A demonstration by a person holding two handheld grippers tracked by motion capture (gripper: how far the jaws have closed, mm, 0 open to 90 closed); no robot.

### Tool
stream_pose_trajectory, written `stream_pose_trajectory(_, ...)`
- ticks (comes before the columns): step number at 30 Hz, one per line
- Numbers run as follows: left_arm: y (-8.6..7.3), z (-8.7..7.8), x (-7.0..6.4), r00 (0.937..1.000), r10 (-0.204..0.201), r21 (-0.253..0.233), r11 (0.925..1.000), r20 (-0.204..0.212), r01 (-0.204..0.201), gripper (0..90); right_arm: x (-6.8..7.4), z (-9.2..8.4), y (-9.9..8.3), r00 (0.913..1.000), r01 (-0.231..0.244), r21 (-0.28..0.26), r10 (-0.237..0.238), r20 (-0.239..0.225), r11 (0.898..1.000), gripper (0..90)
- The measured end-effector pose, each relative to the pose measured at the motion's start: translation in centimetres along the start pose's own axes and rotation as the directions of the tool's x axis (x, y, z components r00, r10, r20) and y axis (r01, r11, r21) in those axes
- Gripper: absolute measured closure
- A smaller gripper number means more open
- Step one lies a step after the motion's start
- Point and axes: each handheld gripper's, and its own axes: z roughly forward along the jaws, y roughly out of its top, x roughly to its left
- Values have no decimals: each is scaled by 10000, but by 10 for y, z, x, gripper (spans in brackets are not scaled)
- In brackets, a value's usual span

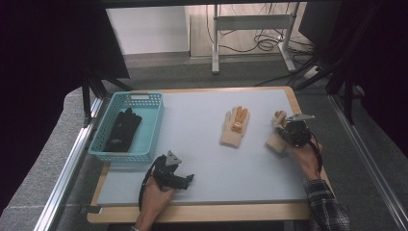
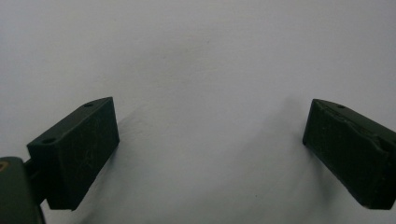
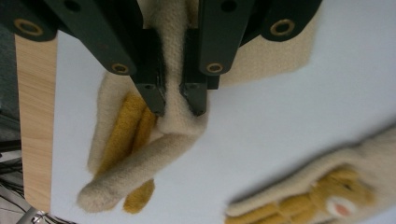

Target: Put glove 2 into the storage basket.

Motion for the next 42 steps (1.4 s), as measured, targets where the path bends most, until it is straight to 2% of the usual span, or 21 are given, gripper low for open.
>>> stream_pose_trajectory(3,0,0,0,10000,-4,2,10000,1,4,38,3,-10,2,9998,-9,-284,2,-213,9996,811)
stream_pose_trajectory(7,0,0,0,10000,-1,6,10000,0,1,38,14,-28,8,9975,132,-683,-178,-677,9976,809)
stream_pose_trajectory(9,0,0,0,10000,0,7,10000,-1,0,38,21,-37,11,9947,175,-897,-264,-992,9958,808)
stream_pose_trajectory(13,0,0,0,10000,32,1,10000,-5,-32,38,45,-53,15,9825,544,-1219,-749,-1706,9911,804)
stream_pose_trajectory(17,0,0,0,10000,25,-4,10000,-6,-25,38,73,-60,16,9586,894,-1407,-1236,-2566,9860,801)
stream_pose_trajectory(19,0,0,0,10000,3,-22,10000,-14,-3,38,89,-61,15,9420,1073,-1477,-1480,-3011,9832,799)
stream_pose_trajectory(26,0,0,0,10000,12,-12,10000,-7,-12,38,149,-53,6,8696,1812,-1601,-2341,-4347,9703,785)
stream_pose_trajectory(27,0,0,0,10000,-24,-23,10000,-8,24,38,155,-50,4,8639,1890,-1567,-2400,-4429,9694,784)
stream_pose_trajectory(28,0,0,0,10000,-18,-23,10000,-13,18,38,163,-46,1,8538,2011,-1505,-2486,-4575,9679,782)
stream_pose_trajectory(29,0,0,0,10000,-18,-23,10000,-13,18,38,163,-46,1,8538,2011,-1505,-2486,-4575,9679,782)
stream_pose_trajectory(30,0,0,0,10000,-5,-10,10000,-4,5,38,174,-39,-5,8416,2150,-1367,-2545,-4764,9670,772)
stream_pose_trajectory(31,0,0,0,10000,22,4,10000,-4,-22,38,178,-35,-8,8376,2196,-1282,-2543,-4835,9671,760)
stream_pose_trajectory(32,0,0,0,10000,16,-4,10000,-6,-16,38,181,-32,-11,8344,2251,-1189,-2543,-4889,9671,734)
stream_pose_trajectory(36,0,0,0,10000,13,-3,10000,-6,-13,38,189,-27,-15,8269,2444,-787,-2501,-5037,9665,475)
stream_pose_trajectory(37,0,0,0,10000,10,-5,10000,-7,-10,38,188,-29,-13,8277,2423,-816,-2498,-5025,9668,448)
stream_pose_trajectory(40,0,0,0,10000,-17,-24,10000,-13,17,38,178,-34,-7,8425,2170,-1048,-2404,-4821,9705,440)
stream_pose_trajectory(42,0,0,0,10000,-17,-24,10000,-12,17,38,168,-35,-3,8561,1968,-1037,-2224,-4665,9749,515)
